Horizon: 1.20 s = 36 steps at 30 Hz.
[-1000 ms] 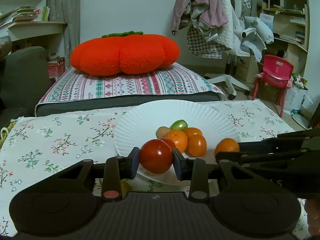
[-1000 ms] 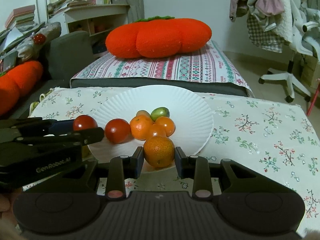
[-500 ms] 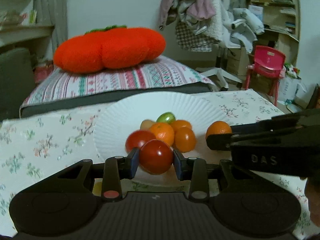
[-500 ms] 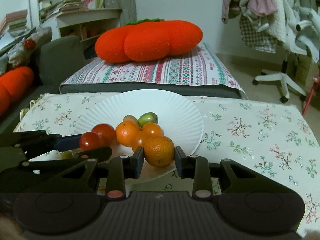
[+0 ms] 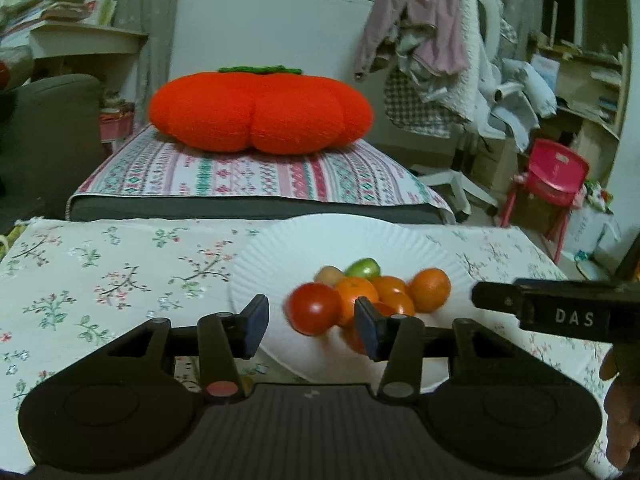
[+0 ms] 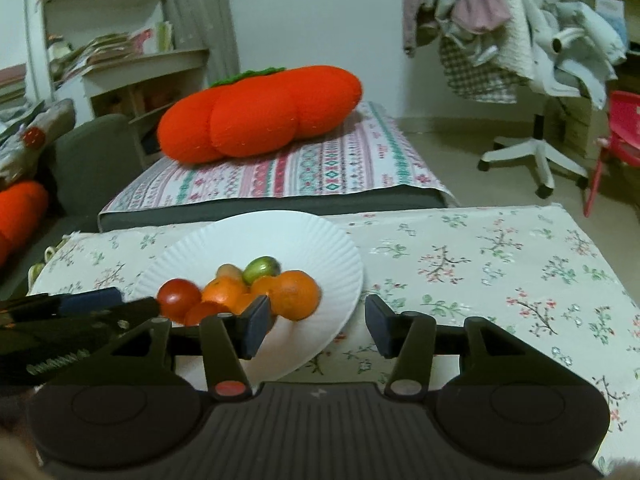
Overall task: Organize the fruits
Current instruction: 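Withdraw both open tools from the plate toward the lime and beige fruit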
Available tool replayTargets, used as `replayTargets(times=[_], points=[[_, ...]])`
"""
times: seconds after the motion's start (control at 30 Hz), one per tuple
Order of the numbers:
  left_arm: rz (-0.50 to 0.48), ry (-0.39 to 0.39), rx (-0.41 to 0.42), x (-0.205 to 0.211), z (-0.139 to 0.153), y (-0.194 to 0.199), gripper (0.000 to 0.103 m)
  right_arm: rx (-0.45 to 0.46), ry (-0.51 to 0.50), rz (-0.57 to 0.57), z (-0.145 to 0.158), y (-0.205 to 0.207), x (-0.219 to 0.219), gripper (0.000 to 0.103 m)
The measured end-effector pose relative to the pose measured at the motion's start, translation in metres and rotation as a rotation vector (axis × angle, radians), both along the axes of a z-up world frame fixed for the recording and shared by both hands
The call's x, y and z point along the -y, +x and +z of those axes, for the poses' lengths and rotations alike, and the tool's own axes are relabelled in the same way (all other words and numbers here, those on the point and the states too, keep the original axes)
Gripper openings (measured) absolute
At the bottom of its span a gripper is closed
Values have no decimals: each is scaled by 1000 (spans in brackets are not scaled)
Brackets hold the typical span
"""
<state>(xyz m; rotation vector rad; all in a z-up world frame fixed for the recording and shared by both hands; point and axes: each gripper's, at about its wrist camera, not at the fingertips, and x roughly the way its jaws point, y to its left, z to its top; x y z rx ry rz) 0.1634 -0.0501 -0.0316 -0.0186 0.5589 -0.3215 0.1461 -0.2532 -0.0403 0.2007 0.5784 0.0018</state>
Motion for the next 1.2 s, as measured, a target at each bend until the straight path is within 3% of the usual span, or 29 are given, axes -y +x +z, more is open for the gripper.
replayTargets(times=[0.27,0.43,0.63,0.83,0.97,1.2], points=[[61,7,-14,-12,8,-6,41,13,-9,-59,3,-4,4,48],[103,47,-20,-20,12,-15,41,28,-7,-12,7,-13,-6,52],[167,27,-44,-43,17,-22,41,48,-52,47,10,-23,-27,54],[226,-33,-173,-66,6,-36,41,54,-88,80,11,-29,-41,54],[239,-110,-212,-84,7,-51,41,60,-124,92,11,-29,-47,54],[199,-65,-223,-77,6,-50,42,40,-75,138,10,-31,-53,57]])
